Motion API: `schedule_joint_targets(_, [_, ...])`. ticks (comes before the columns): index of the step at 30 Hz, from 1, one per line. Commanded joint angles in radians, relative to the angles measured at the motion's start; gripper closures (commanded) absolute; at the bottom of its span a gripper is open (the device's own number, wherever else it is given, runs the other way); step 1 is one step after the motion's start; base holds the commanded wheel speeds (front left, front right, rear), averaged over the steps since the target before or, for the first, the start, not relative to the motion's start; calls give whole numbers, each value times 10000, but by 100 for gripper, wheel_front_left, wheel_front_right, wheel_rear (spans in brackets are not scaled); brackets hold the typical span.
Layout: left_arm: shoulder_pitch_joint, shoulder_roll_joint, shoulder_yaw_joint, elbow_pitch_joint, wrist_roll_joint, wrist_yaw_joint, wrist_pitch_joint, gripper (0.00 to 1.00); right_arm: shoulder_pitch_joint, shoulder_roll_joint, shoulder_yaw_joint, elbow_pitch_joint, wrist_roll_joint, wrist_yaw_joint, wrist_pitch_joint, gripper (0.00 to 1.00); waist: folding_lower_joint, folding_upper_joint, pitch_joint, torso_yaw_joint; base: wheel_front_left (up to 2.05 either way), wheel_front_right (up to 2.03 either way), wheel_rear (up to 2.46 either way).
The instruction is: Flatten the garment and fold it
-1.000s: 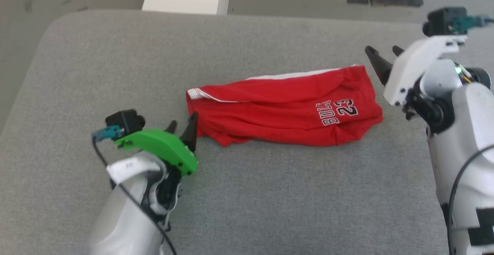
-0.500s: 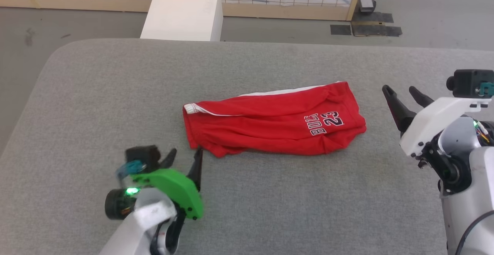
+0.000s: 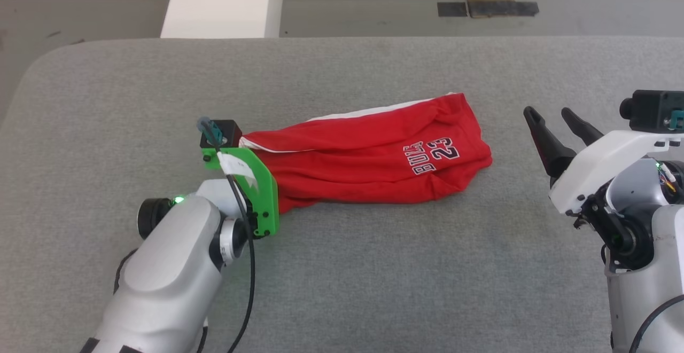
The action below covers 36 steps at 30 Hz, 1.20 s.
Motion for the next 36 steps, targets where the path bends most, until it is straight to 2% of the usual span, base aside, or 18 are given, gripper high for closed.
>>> schedule_joint_targets(1, [-227, 75, -10, 132, 98, 45, 104, 0, 137, 61, -5, -88, 23, -13, 18, 0, 1, 0, 250, -245, 0, 0, 0])
schedule_joint_targets(10, [-176, 18, -82, 826, -150, 39, 610, 0, 44, 96, -18, -294, -6, -13, 6, 0, 1, 0, 646, -467, 0, 0, 0])
schedule_joint_targets(11, [-104, -22, -62, 861, -234, -4, 601, 17, 45, 96, -31, -305, -13, -13, 9, 0, 1, 0, 666, -456, 0, 0, 0])
schedule_joint_targets(12, [-57, -57, -42, 860, -292, -46, 550, 74, 54, 91, -39, -314, -23, -13, 11, 0, 1, 0, 674, -440, 0, 0, 0])
schedule_joint_targets(13, [13, -109, -17, 870, -377, -90, 514, 100, 71, 82, -43, -324, -37, -13, 16, 0, 1, 0, 679, -414, 0, 0, 0])
schedule_joint_targets(20, [292, -318, 151, 578, -756, -324, 177, 100, 230, -179, 79, -284, -598, -13, 534, 0, 1, 0, 587, -226, 0, 0, 0])
schedule_joint_targets(24, [480, -363, 366, 130, -931, -410, -298, 100, 254, -330, 244, -155, -1251, -13, 1719, 0, 1, 0, 544, -137, 0, 0, 0])
schedule_joint_targets(29, [734, -297, 445, -485, -980, -407, -580, 100, -166, -459, 1062, -28, -1736, -13, 3334, 0, 1, 0, 702, 65, 0, 0, 0])
schedule_joint_targets(33, [811, -252, 428, -822, -963, -350, -608, 100, -630, -416, 1556, 346, -2159, -13, 3942, 0, 1, 0, 906, 227, 0, 0, 0])
schedule_joint_targets(36, [794, -238, 406, -1017, -938, -317, -622, 100, -1059, -286, 1652, 769, -2559, -13, 3906, 0, 1, 0, 1114, 337, 0, 0, 0])
